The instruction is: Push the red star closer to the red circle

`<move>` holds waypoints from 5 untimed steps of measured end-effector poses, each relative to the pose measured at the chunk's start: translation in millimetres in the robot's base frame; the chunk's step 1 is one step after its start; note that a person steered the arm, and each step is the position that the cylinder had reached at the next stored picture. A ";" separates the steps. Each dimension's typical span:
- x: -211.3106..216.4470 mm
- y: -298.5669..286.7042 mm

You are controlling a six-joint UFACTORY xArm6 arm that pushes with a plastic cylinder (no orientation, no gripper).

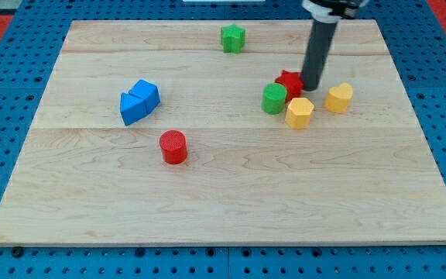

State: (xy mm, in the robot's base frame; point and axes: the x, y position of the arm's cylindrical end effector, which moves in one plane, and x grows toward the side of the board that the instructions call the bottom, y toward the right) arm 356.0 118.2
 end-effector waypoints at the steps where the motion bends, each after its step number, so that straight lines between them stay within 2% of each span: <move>1: -16.0 -54.2; 2: -16.9 -103.6; 3: -3.4 -122.1; 4: -23.2 -137.0; 5: -39.3 -100.0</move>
State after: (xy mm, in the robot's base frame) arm 316.7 18.2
